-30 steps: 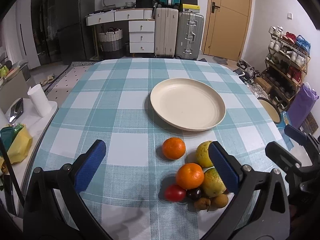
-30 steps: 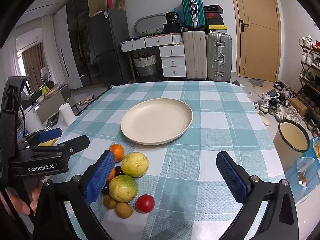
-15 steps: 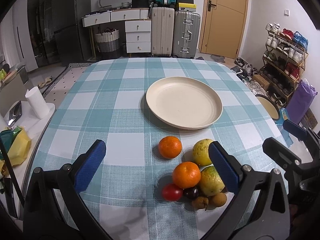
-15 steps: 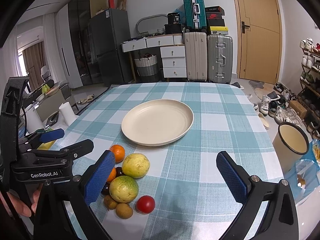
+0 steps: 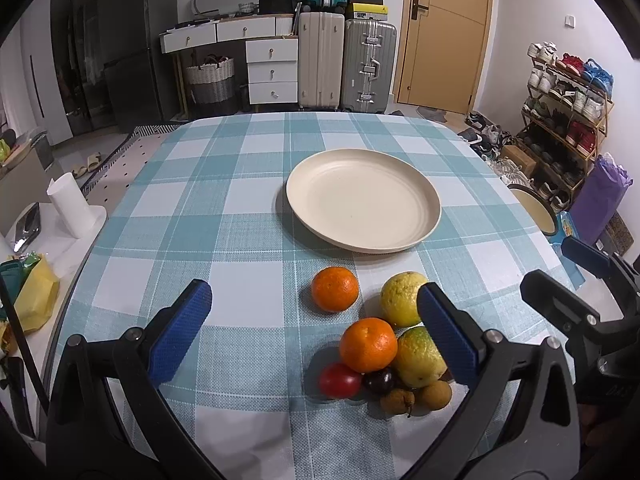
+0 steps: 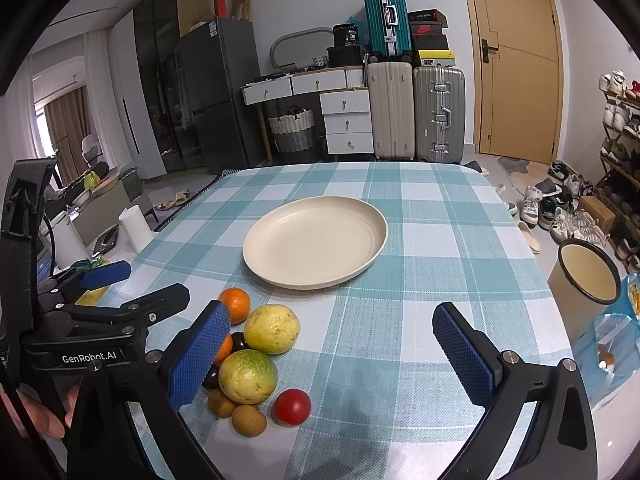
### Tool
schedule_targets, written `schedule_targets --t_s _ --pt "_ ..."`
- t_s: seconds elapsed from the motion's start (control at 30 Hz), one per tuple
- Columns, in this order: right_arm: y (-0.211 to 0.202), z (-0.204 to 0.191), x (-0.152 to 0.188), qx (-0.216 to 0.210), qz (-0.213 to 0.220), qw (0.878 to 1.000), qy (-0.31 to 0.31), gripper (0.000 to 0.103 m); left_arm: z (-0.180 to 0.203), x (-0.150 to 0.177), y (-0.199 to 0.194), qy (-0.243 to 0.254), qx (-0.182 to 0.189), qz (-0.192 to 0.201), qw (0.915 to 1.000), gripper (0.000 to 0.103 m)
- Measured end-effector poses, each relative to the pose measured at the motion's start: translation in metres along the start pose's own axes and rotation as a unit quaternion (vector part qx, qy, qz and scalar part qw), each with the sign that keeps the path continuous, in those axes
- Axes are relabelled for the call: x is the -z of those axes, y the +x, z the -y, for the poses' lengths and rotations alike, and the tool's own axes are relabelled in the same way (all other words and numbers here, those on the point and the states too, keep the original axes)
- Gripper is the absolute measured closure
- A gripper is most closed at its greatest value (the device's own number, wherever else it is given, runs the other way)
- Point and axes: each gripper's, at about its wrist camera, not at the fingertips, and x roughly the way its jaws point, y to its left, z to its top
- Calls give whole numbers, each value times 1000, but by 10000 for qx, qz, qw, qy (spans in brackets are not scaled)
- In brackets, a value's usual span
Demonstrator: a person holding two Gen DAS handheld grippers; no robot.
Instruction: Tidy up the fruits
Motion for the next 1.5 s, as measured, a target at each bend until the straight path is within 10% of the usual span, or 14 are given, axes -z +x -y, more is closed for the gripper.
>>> schedule_targets --t_s 1.3,1.5 --pt "48 21 -5 -238 -323 9988 268 0 -53 -16 85 -940 1059 -1071 9841 1" --pt "61 25 -9 -266 -430 9984 271 0 -52 -17 113 -854 1245 -1409 9784 17"
